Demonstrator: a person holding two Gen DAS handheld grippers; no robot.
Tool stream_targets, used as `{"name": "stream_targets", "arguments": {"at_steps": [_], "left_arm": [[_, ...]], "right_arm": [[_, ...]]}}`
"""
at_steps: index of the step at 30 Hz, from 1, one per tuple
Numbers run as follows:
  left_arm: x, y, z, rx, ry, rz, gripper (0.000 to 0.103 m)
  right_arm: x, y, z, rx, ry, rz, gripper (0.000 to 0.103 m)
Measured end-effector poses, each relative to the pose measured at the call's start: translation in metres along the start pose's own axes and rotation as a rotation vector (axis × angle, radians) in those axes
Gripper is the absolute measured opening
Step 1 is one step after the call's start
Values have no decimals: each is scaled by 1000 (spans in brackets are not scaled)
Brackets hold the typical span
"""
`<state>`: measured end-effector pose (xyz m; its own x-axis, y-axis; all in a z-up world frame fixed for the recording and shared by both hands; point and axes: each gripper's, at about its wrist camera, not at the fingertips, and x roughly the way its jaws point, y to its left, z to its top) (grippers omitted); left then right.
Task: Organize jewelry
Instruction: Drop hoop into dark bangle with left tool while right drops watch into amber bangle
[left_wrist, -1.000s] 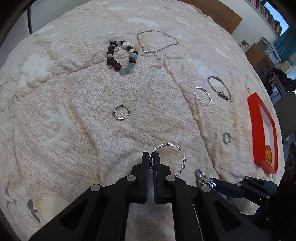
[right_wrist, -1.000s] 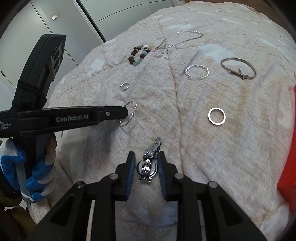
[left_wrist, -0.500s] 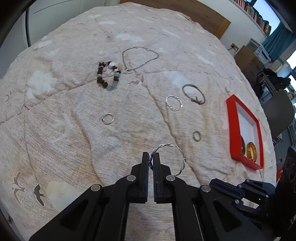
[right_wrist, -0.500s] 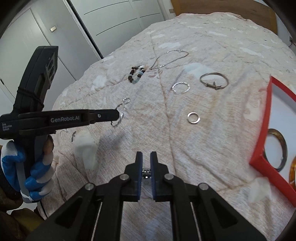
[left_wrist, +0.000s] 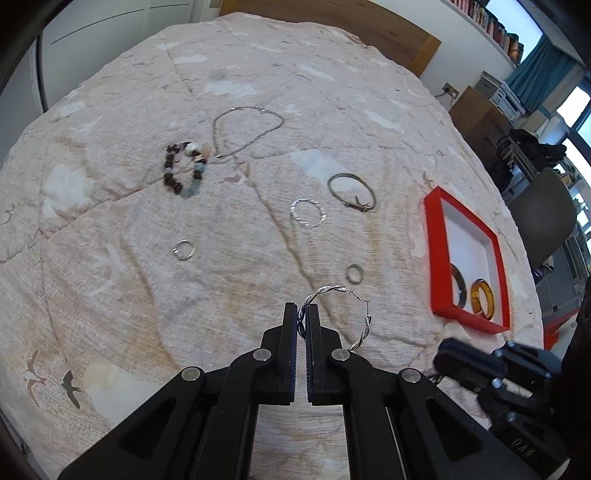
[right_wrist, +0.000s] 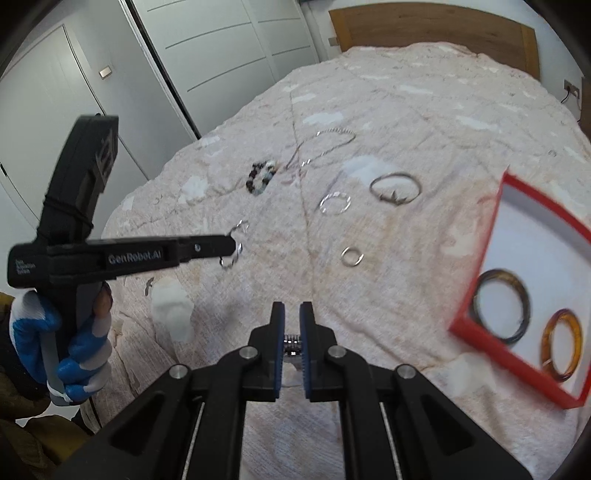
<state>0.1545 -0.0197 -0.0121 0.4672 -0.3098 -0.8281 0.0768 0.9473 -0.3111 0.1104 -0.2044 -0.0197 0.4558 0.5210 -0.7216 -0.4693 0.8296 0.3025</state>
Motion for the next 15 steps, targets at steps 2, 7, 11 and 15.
{"name": "stream_targets", "arguments": {"at_steps": [2,7,11,15], "left_arm": [[2,-12,5,16,1,-20,3],[14,-51,17,71,9,-89,3],[33,-93,27,137,28,-138,3],[56,-137,38,197,51,-178,4]], "right_arm": [[-15,-8,7,3,-30,-22,7],[-56,-43,21,40,-115,-110,7],[-77,-78,23,87,-156,-180,7],[-85,-119,21,133,-163,-241,7]]}}
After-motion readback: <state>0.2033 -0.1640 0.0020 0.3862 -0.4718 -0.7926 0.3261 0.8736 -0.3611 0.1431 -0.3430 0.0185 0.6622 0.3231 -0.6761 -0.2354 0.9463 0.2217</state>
